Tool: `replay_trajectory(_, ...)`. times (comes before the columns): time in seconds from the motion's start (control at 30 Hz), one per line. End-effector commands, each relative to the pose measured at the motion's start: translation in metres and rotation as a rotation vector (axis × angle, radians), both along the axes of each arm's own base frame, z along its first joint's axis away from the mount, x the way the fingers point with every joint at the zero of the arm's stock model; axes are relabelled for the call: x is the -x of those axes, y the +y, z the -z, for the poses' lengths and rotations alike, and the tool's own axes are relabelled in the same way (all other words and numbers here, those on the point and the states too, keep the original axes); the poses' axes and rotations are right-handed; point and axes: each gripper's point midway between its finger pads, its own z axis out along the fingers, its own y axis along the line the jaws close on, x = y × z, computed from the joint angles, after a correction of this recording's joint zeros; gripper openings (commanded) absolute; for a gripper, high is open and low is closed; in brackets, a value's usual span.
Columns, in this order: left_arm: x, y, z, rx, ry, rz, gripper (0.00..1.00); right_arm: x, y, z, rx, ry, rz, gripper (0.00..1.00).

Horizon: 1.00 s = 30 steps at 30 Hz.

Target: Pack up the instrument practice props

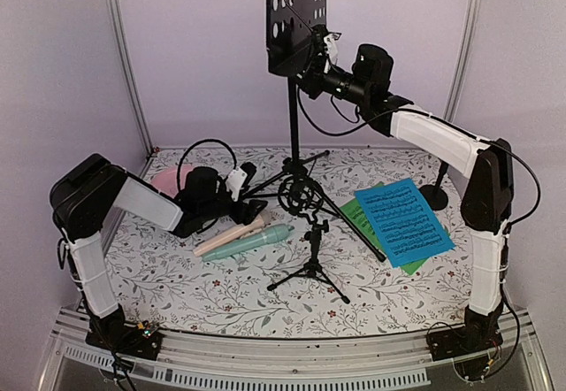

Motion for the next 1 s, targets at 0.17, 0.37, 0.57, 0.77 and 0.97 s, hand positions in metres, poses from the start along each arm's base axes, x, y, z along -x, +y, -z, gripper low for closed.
replay_trajectory(0.17, 0.022, -0.010, -0.025, 0.072, 0.010, 0.083, 0.81, -0.011, 0.006, 0.136, 0.272, 0.254, -0.005, 0.00)
replay_trajectory(0.37, 0.027, 0.004, -0.036, 0.078, -0.011, 0.042, 0.82, -0.009, 0.007, 0.158, 0.274, 0.286, -0.020, 0.00)
replay_trajectory(0.57, 0.026, 0.010, -0.035, 0.108, -0.011, 0.076, 0.84, -0.010, 0.008, 0.185, 0.291, 0.322, -0.021, 0.00)
replay_trajectory(0.77, 0.012, -0.019, -0.061, 0.147, -0.043, 0.203, 0.78, -0.006, 0.005, 0.190, 0.295, 0.346, -0.020, 0.00)
replay_trajectory(0.97, -0.018, -0.043, -0.058, 0.108, -0.002, 0.269, 0.72, -0.003, 0.006, 0.175, 0.273, 0.344, -0.034, 0.00)
